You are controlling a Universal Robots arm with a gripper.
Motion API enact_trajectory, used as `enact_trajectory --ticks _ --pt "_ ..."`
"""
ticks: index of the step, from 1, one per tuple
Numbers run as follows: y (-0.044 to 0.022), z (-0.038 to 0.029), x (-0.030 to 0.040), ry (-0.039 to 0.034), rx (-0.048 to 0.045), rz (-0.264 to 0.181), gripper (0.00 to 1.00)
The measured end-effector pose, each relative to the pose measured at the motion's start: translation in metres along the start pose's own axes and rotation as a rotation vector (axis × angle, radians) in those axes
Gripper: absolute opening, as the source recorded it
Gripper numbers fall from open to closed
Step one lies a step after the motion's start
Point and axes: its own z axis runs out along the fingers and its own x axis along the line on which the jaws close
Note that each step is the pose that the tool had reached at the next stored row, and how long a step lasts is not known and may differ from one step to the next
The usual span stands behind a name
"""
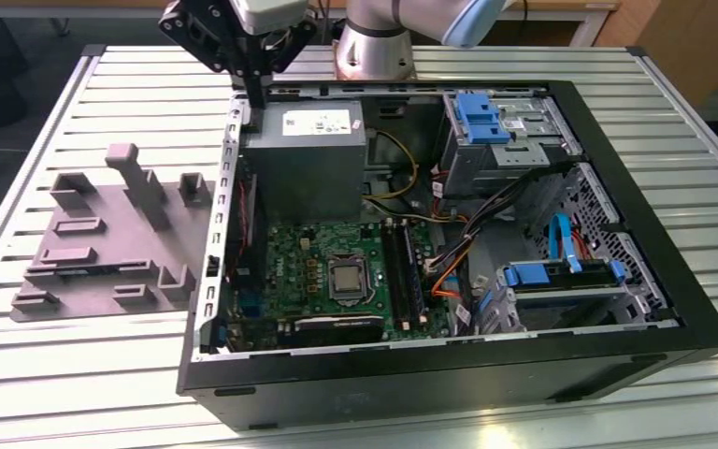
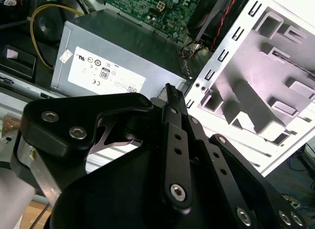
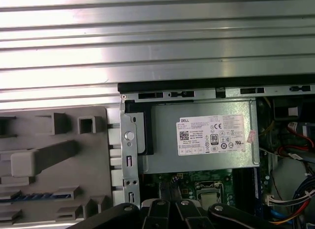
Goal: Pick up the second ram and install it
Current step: 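Reach for the second ram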
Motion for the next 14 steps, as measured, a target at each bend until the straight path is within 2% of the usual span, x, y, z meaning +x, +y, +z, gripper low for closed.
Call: enact_trajectory --ticks 14 --pt "-0.0004 0.0004 0.0048 0.0 0.0 0.0 0.11"
